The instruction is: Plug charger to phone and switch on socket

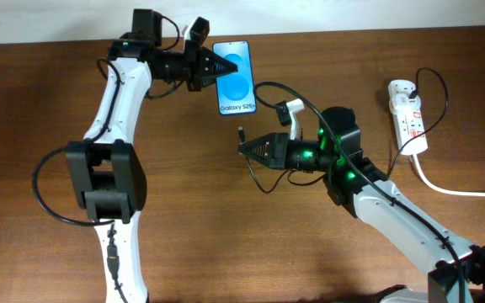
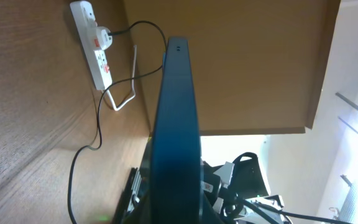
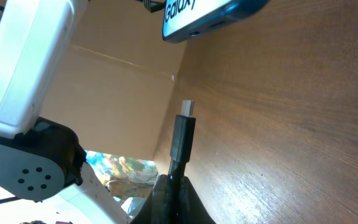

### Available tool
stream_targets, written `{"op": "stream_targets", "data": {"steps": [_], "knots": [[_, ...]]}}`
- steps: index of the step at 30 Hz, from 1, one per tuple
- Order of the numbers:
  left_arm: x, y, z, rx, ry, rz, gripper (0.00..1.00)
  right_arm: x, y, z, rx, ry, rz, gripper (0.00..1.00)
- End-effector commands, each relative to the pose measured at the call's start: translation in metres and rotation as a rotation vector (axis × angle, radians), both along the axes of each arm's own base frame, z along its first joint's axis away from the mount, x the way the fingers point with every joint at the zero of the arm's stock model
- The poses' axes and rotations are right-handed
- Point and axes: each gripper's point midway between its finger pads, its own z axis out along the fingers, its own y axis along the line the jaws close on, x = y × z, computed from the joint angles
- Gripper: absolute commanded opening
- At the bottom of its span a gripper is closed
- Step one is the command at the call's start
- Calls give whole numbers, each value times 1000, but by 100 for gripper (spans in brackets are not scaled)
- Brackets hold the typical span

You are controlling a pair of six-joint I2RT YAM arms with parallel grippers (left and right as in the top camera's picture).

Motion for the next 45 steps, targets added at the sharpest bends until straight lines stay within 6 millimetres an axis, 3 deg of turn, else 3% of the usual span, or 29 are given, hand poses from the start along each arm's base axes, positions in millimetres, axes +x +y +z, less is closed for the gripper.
{"op": "stream_targets", "data": {"steps": [1, 12, 19, 45], "knots": [[-4, 2, 17, -57, -19, -25, 0, 6, -9, 9, 20, -31, -14, 4], [-5, -1, 17, -54, 11, -29, 0, 17, -17, 8, 5, -52, -68, 4], [-10, -15, 13, -32, 10, -48, 0, 17, -17, 8, 6, -52, -68, 4], [-8, -16, 9, -7, 30, -35, 0, 20, -18, 7, 0, -54, -86, 4]]}}
